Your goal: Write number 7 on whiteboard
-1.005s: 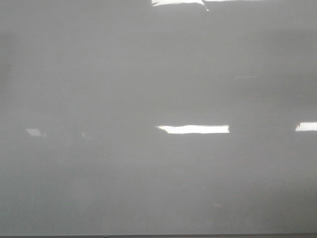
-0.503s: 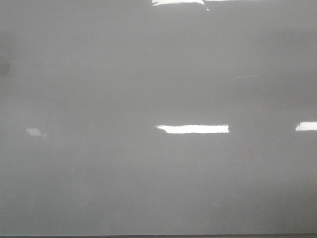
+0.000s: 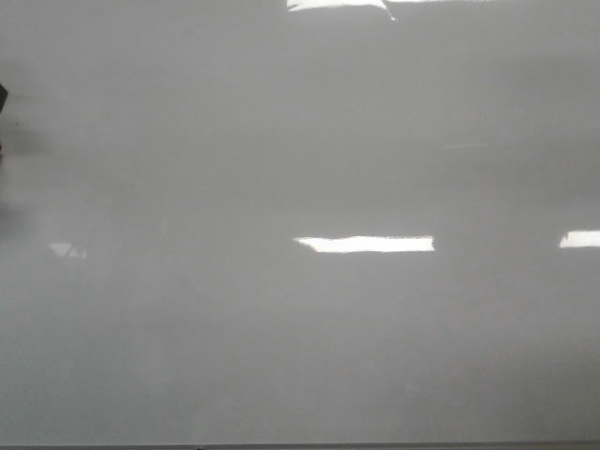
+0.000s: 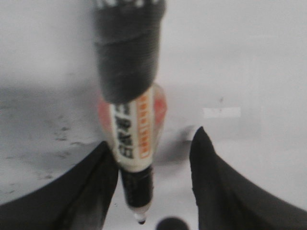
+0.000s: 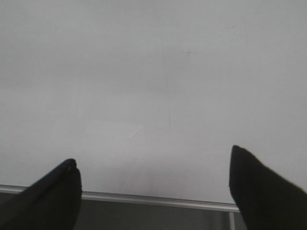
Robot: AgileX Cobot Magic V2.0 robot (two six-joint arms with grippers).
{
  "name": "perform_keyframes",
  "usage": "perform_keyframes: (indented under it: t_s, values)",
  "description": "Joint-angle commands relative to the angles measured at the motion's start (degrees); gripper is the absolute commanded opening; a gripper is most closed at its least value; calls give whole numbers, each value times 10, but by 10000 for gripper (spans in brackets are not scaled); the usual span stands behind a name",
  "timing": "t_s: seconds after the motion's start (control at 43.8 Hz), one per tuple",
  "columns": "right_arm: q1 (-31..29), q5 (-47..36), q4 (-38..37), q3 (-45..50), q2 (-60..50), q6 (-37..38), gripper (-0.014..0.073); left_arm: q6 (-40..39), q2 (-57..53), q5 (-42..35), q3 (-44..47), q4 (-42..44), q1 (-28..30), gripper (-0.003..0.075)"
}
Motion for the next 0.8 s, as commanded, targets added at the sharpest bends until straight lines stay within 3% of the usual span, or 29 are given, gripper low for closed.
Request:
perform_keyframes:
  t_s: [0.0,0.366,0.548,0.685,0.777]
  values:
    - [-1,-32,-1,-18,4,-6,645,0,-10,-49,-19,-6,-4,291]
    - [-1,-39,-1,-18,4,-6,645,0,-14,0,-19,44,-4,62]
    - [-1,-38,1,-20,4,-6,645,0,-48,122,-51,58,-4,-20]
    - [-1,-1,13,-45,4,-6,645,9,-78,229,-91,58,-9,-20]
    - [-1,35,14,-67,11,-6,645,60,-91,301,-115,52,-23,-20]
